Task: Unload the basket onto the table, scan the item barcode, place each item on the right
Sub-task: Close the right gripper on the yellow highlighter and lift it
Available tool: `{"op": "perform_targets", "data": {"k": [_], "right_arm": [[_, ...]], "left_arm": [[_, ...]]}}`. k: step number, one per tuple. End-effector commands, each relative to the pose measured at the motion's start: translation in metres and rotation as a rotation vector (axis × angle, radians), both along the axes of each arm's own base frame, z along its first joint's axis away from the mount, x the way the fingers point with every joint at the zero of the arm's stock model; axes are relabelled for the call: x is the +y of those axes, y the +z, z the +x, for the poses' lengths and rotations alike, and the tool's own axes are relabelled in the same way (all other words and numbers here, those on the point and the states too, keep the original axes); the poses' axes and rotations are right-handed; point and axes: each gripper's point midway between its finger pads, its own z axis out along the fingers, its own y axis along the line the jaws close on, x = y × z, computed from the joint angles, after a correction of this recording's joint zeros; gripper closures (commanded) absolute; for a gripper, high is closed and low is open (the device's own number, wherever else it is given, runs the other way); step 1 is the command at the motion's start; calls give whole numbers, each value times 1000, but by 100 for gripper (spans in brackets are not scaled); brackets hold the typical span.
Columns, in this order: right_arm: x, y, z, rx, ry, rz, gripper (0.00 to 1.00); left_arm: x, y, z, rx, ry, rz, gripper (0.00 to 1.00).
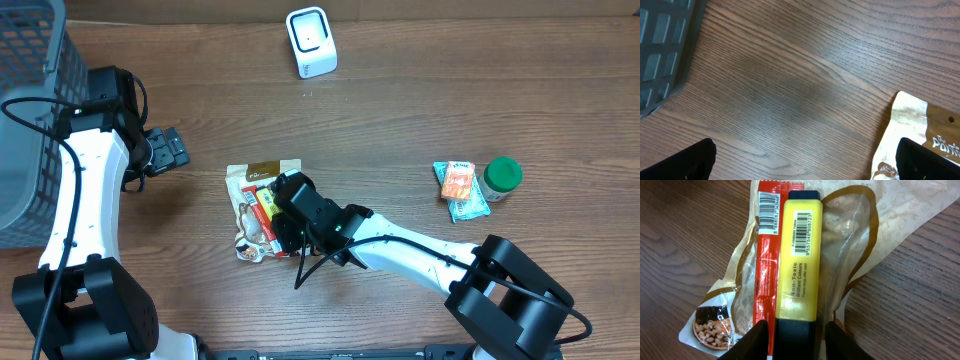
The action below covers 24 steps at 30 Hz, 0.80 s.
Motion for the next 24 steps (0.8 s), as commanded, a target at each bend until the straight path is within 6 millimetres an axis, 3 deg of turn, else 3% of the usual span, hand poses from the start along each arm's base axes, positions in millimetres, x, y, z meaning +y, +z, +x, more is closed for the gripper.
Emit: {"op": "perform_targets", "data": {"k": [1, 13, 24], "right_arm": [[2, 4, 0, -10, 0, 9, 62], [0, 3, -2, -4, 0, 1, 67], [-5, -9, -6, 23, 0, -34, 62]], "left_arm": [[-1, 2, 4, -5, -21, 6, 0], [-1, 2, 4, -5, -21, 6, 0], [-1, 2, 4, -5, -21, 6, 0]]}}
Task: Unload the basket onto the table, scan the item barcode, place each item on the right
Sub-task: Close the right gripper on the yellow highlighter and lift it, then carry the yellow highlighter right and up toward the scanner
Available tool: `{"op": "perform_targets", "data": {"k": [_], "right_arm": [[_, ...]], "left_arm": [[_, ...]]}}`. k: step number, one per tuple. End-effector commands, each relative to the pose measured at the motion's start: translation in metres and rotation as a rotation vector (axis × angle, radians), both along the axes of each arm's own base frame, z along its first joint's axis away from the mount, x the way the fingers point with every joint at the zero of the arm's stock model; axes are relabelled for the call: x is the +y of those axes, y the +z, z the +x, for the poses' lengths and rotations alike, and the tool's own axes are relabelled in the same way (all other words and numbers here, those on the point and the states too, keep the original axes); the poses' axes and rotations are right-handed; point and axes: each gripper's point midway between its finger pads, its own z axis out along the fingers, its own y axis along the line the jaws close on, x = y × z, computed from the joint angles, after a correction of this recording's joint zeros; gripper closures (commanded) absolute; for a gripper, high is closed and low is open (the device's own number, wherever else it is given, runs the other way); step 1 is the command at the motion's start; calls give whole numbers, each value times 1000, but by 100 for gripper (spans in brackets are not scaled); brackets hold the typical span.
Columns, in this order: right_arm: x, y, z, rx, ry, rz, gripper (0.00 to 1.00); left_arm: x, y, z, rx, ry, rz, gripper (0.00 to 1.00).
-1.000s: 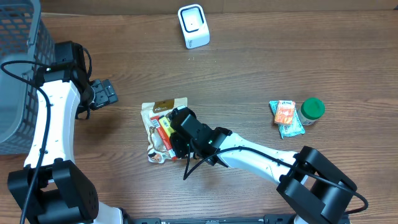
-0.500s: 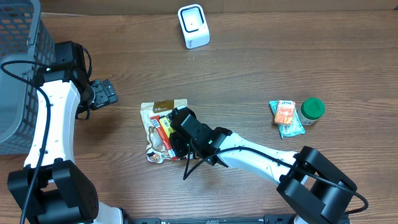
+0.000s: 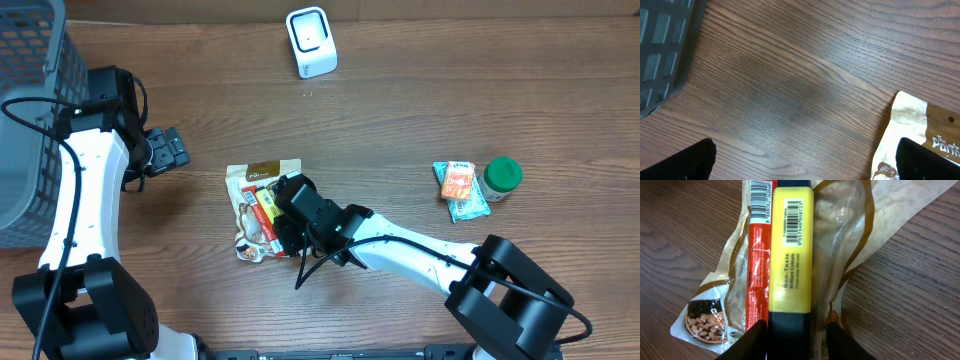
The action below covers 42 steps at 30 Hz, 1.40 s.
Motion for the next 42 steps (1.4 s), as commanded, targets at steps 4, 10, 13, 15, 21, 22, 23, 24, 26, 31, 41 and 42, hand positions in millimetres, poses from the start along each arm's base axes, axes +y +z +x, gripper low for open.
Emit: {"op": "perform_targets", "data": {"k": [4, 10, 13, 15, 21, 22, 23, 24, 26, 31, 41, 42], "right_arm": [[5, -1, -2, 5, 10, 16, 81], [11, 47, 14, -87, -8, 73, 81], [7, 79, 21, -184, 3, 91, 81], [5, 98, 21, -243, 41, 98, 81], [-23, 119, 26, -381, 75, -27, 82], [-30, 119, 30, -409, 67, -72, 82], [-36, 119, 32, -430, 64, -103, 81], [-39, 120, 35, -451, 67, -131, 82], [-43, 124, 37, -480, 72, -155, 82], [-63, 155, 48, -594, -13, -197, 83], [-78, 185, 49, -698, 3, -235, 85], [-78, 183, 48, -694, 9, -245, 85]], "left_arm": [[-2, 2, 4, -5, -22, 6, 0], [-2, 2, 4, -5, -22, 6, 0], [-2, 2, 4, -5, -22, 5, 0], [-2, 2, 4, -5, -22, 5, 0], [-2, 2, 4, -5, -22, 5, 0], [-2, 2, 4, -5, -22, 6, 0], [-2, 2, 4, -5, -22, 6, 0], [-2, 2, 4, -5, -22, 6, 0], [-2, 2, 4, -5, -22, 6, 0], [-2, 2, 4, -5, -22, 6, 0], [-2, 2, 4, -6, -22, 5, 0], [-2, 2, 4, -5, -22, 6, 0]]}}
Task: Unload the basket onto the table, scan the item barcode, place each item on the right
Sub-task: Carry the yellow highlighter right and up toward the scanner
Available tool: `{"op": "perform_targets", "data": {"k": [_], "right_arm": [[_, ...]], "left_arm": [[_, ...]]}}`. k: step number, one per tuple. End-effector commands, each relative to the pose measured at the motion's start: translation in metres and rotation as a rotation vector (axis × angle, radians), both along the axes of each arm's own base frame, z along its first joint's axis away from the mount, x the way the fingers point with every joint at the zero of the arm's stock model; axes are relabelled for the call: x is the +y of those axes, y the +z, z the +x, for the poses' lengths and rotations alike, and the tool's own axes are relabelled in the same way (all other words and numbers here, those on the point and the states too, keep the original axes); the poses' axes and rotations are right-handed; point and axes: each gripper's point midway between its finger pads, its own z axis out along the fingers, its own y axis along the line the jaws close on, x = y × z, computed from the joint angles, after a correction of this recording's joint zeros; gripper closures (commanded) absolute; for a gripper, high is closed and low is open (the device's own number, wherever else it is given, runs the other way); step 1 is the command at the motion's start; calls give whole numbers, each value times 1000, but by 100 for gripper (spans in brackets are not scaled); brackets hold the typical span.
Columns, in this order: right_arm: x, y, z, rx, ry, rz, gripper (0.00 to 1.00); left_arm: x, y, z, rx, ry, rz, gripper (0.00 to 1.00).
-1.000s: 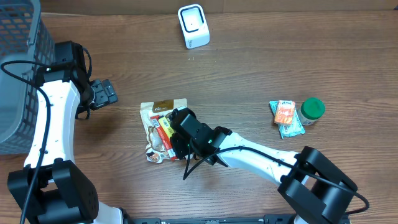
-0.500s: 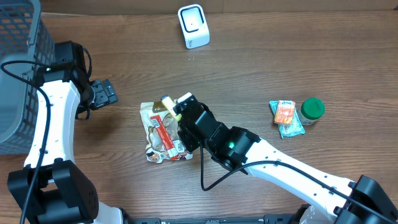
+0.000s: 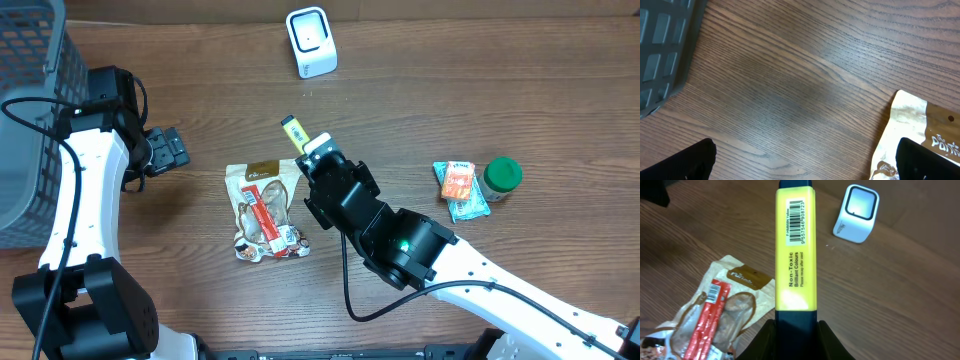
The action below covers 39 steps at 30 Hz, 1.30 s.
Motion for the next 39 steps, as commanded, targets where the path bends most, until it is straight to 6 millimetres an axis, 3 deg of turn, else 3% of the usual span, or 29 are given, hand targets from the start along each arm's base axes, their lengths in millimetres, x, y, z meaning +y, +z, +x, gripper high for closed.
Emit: {"op": "perform_targets", "data": {"k": [1, 7, 10, 12, 15, 16, 17, 19, 23, 29, 39], "right_arm": [[-3, 7, 4, -36, 3, -53, 85], [-23, -39, 1, 105, -64, -149, 85], [-32, -71, -1, 209, -119, -178, 85], [-37, -104, -1, 301, -152, -201, 85], [-46, -128, 2, 360, -219, -209, 85], [-48, -133, 3, 374, -227, -213, 80], [-49, -136, 4, 386, -228, -212, 78], [-48, -138, 5, 412, -222, -182, 61], [-53, -137, 11, 415, -237, -170, 50], [-61, -139, 16, 473, -249, -113, 47], [-59, -162, 3, 707, -109, 17, 62]], "left_arm": [[-2, 2, 4, -5, -22, 6, 0], [-2, 2, 4, -5, -22, 6, 0], [-2, 2, 4, -5, -22, 6, 0], [-2, 2, 4, -5, -22, 6, 0], [-2, 2, 4, -5, -22, 5, 0], [-2, 2, 4, -5, -22, 6, 0], [-2, 2, 4, -5, -21, 6, 0], [-2, 2, 4, -5, -22, 5, 0], [-2, 2, 4, -5, -22, 6, 0], [-2, 2, 4, -5, -22, 6, 0], [-2, 2, 4, -6, -22, 5, 0]]}}
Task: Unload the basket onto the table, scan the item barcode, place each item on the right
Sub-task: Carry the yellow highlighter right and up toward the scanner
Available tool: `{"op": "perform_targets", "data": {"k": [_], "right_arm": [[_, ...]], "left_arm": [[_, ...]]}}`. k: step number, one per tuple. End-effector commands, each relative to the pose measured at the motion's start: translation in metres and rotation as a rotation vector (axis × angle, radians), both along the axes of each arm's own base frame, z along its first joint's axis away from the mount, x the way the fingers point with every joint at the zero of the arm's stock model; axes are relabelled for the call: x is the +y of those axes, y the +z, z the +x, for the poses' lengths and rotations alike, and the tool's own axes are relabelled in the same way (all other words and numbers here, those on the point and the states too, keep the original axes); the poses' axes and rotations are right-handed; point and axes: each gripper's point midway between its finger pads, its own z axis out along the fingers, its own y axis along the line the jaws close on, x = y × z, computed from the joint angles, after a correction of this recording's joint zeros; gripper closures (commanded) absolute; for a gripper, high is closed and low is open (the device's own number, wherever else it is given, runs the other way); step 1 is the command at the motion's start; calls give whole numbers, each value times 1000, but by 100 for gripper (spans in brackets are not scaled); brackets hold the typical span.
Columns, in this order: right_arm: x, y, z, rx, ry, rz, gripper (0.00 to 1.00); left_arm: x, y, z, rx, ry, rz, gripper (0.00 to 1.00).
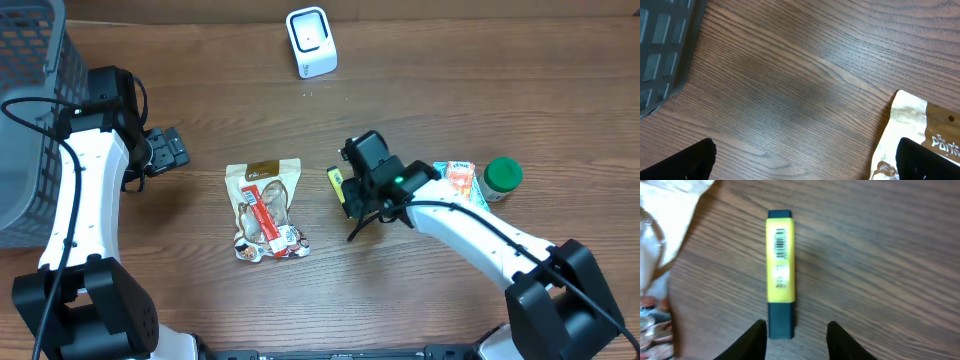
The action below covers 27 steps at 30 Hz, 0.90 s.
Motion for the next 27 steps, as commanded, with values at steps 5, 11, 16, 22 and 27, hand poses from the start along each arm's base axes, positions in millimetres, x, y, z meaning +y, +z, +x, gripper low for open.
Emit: {"op": "perform_targets", "data": {"k": [5, 11, 16, 22, 27], "right_arm": [[3, -44, -17, 155, 55, 26, 62], [2, -68, -20, 200, 52, -1, 68], [3, -69, -18, 195, 52, 3, 82], [3, -69, -18, 192, 67, -1, 84], [4, -63, -15, 195, 69, -1, 89]], "left_arm": [[-2, 2, 4, -5, -22, 5, 0], [-2, 2, 4, -5, -22, 6, 0], [-2, 2, 4, -5, -22, 6, 0], [-2, 2, 4, -5, -22, 6, 0], [-2, 2, 4, -5, -22, 6, 0]]}}
